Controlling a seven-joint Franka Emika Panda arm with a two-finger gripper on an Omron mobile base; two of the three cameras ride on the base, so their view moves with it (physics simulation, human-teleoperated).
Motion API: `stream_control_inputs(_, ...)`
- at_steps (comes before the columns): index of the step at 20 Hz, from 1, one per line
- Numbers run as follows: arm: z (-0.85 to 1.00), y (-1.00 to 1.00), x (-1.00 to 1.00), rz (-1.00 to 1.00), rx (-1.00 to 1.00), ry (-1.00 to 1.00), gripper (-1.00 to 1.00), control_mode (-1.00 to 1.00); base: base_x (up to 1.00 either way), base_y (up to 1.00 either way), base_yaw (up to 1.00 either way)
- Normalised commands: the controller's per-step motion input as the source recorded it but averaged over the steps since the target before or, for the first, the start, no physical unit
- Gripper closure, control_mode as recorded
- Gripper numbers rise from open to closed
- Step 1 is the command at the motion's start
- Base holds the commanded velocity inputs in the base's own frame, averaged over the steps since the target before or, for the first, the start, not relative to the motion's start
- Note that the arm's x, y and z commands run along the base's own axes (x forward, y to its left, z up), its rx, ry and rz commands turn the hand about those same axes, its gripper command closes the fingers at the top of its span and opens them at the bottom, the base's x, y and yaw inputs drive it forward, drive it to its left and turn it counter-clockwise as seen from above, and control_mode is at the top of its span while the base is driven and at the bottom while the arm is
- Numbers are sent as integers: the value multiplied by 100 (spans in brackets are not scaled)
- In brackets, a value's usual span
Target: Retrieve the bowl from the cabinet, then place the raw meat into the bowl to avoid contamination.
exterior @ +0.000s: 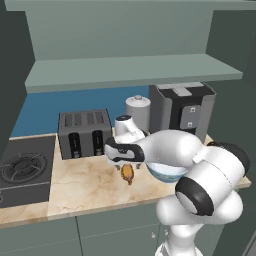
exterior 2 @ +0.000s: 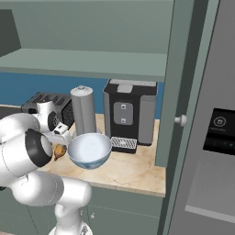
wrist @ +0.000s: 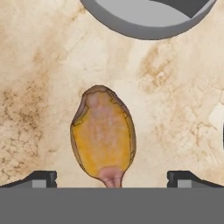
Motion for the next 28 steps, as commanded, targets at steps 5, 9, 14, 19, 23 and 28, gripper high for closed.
stream_control_inputs(5,-9,0,0,-3,0,0,-100,-100,0,0,0)
stream_control_inputs(9,-10,0,0,-3,0,0,-100,-100,0,0,0)
stream_control_inputs(14,0,0,0,-5,0,0,-100,-100,0,0,0)
stream_control_inputs(19,0,0,0,-6,0,0,-100,-100,0,0,0)
stream_control_inputs(23,0,0,0,-5,0,0,-100,-100,0,0,0)
stream_control_inputs(28,2,0,0,-4,0,0,-100,-100,0,0,0)
